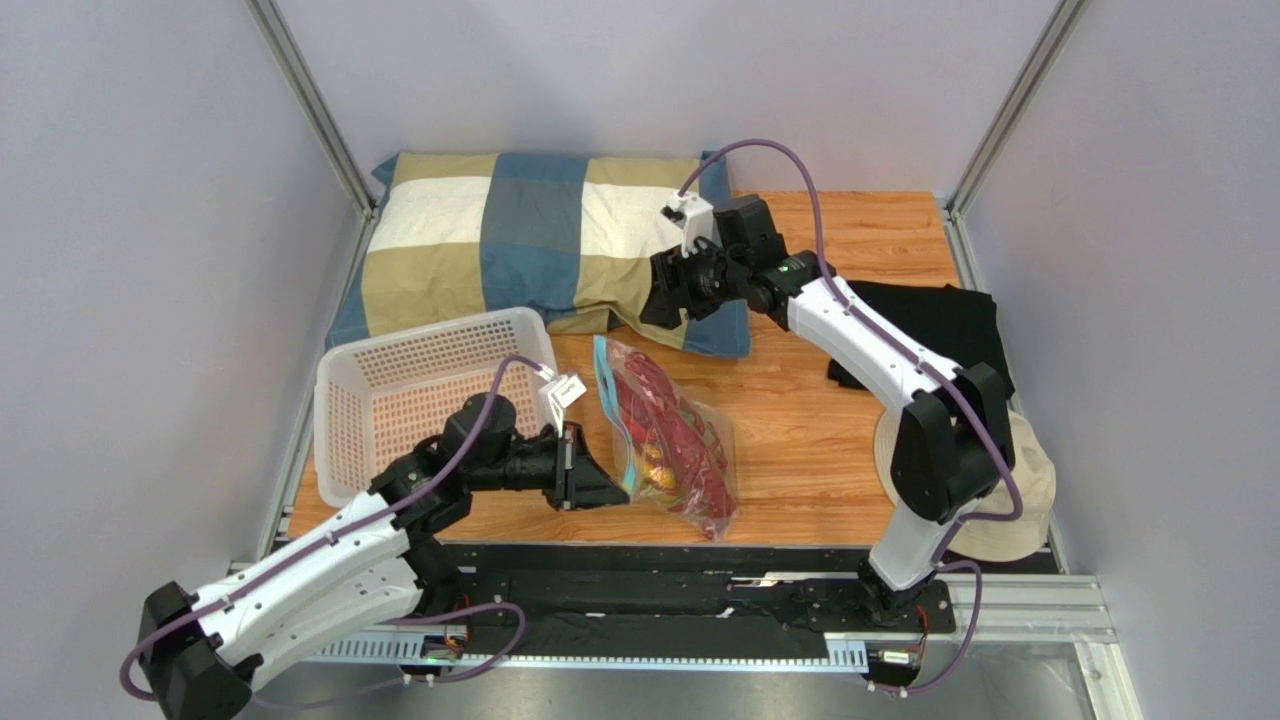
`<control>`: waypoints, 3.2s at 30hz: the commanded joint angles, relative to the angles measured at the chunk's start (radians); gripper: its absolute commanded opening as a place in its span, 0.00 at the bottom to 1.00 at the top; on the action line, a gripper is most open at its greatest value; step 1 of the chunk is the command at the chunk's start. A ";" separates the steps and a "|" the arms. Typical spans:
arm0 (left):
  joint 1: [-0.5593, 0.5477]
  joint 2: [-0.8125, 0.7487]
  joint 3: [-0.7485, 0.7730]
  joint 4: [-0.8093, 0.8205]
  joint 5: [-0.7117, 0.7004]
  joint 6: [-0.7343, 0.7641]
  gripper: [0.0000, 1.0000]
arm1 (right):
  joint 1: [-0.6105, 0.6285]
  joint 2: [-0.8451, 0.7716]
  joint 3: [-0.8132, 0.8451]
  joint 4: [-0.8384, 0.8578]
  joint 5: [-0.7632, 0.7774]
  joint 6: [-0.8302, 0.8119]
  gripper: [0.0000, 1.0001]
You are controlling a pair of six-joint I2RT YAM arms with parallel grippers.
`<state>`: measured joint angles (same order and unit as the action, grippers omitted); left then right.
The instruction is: Open the zip-top bag and remove the fake food
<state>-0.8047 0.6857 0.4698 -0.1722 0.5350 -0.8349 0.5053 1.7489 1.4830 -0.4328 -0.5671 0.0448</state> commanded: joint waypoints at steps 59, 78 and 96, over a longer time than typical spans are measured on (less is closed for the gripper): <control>-0.010 0.035 0.079 -0.029 -0.003 0.046 0.00 | 0.638 -0.181 -0.015 -0.419 0.777 0.398 0.39; -0.011 -0.106 0.289 -0.352 -0.237 0.126 0.55 | 0.710 -0.360 -0.150 -0.299 1.012 0.391 0.00; -0.008 0.178 0.310 -0.257 -0.576 0.004 0.41 | 0.727 -0.476 -0.231 -0.213 1.030 0.421 0.00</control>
<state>-0.8120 0.8684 0.7929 -0.4461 0.1234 -0.7483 1.2274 1.3109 1.2598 -0.7048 0.4442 0.4492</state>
